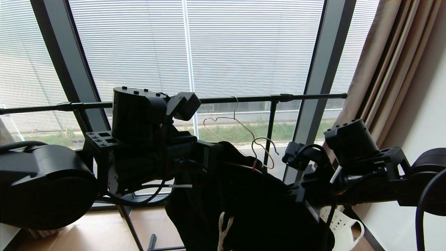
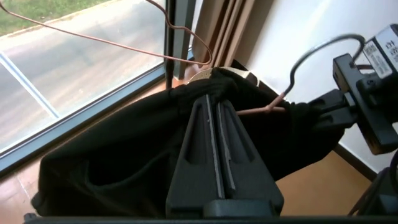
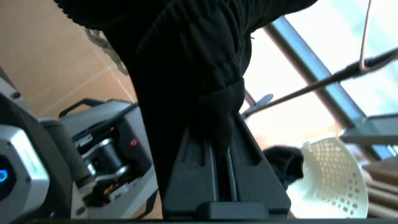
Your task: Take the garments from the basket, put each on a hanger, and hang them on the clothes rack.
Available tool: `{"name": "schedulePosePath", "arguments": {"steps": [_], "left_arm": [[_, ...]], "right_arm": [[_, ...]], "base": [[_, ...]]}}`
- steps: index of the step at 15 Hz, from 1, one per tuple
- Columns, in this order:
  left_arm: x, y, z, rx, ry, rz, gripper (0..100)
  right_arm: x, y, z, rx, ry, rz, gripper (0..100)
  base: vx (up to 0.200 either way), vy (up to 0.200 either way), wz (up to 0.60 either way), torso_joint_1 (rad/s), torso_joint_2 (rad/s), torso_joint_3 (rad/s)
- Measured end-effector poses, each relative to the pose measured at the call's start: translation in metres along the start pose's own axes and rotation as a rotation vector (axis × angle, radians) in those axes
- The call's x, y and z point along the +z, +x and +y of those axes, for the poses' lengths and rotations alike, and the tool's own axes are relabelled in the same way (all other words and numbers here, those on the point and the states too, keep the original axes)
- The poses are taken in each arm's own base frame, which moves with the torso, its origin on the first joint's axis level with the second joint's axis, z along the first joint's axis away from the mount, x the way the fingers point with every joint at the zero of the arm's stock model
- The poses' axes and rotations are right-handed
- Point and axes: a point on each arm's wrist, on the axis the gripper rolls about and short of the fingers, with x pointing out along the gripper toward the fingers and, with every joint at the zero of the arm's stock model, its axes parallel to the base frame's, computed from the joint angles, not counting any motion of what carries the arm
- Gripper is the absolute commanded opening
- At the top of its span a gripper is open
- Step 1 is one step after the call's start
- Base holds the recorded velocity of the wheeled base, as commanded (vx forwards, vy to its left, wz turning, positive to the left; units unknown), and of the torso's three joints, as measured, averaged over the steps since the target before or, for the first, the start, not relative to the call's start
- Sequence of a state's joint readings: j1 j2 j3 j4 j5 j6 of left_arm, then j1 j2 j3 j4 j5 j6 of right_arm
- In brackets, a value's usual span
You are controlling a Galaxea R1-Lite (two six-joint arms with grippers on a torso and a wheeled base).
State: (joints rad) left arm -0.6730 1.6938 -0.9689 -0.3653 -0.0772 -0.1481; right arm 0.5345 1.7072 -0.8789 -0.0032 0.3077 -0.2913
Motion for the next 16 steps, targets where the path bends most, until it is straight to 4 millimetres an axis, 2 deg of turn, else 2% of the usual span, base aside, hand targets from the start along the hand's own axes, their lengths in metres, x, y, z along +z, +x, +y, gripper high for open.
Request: {"name": "schedulePosePath", "arguments": {"steps": [3, 6, 12, 16], "left_arm": [[-0.001, -0.001, -0.007, 0.000, 0.008, 0.009, 0], [-0.011, -0.006, -0.010, -0.011, 0.048, 0.037, 0], [-0.026, -0.013, -0.006, 0.000, 0.076, 0.079, 0], [-0.036, -0.019, -0.005, -0.002, 0.110, 0.104, 0]], "right_arm": [[-0.003, 0.005, 0.003, -0.013, -0.026, -0.095, 0], [-0.004, 0.007, 0.004, 0.006, 0.029, -0.149, 0], [-0.006, 0.005, 0.000, 0.101, 0.028, -0.273, 0], [-0.004, 0.003, -0.002, 0.134, 0.106, -0.338, 0]], "base": [[0.000, 0.000, 0.00, 0.000, 0.00, 0.000], [0.000, 0.000, 0.00, 0.000, 0.00, 0.000], [0.000, 0.000, 0.00, 0.000, 0.00, 0.000], [0.000, 0.000, 0.00, 0.000, 0.00, 0.000]]}}
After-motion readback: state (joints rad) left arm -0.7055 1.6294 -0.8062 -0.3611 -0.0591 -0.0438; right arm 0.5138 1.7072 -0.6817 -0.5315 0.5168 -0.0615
